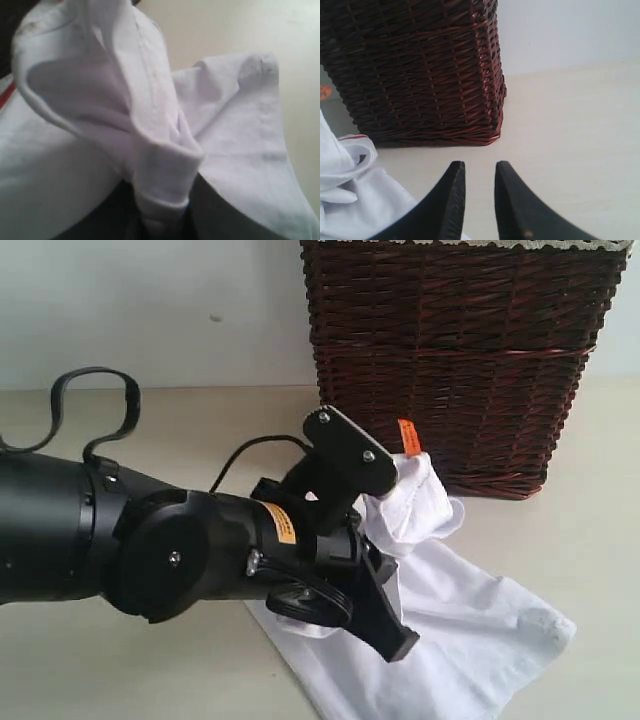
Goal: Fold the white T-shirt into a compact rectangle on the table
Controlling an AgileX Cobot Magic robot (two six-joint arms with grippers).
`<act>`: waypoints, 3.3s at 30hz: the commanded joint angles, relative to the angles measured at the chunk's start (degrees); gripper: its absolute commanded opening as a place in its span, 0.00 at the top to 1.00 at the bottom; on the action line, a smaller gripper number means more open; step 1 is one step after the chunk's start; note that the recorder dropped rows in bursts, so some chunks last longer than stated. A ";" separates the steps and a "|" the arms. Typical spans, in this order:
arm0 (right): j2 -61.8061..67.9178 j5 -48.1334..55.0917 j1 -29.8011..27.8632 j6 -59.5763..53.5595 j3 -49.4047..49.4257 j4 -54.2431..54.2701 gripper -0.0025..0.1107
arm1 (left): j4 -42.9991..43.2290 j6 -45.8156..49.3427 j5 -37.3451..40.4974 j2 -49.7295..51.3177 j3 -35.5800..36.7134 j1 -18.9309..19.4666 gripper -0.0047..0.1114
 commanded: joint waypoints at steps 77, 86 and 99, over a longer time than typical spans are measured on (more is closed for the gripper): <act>-0.31 -0.30 0.11 -0.07 0.26 0.03 0.79 | 5.09 10.55 9.23 -1.64 -4.41 12.87 0.96; -0.31 -0.30 0.11 0.03 0.26 0.03 0.79 | 5.78 19.27 5.74 9.79 -4.41 23.41 0.96; -0.31 -0.30 0.11 0.03 0.26 0.03 0.79 | 5.86 25.94 12.19 11.44 2.74 25.77 0.96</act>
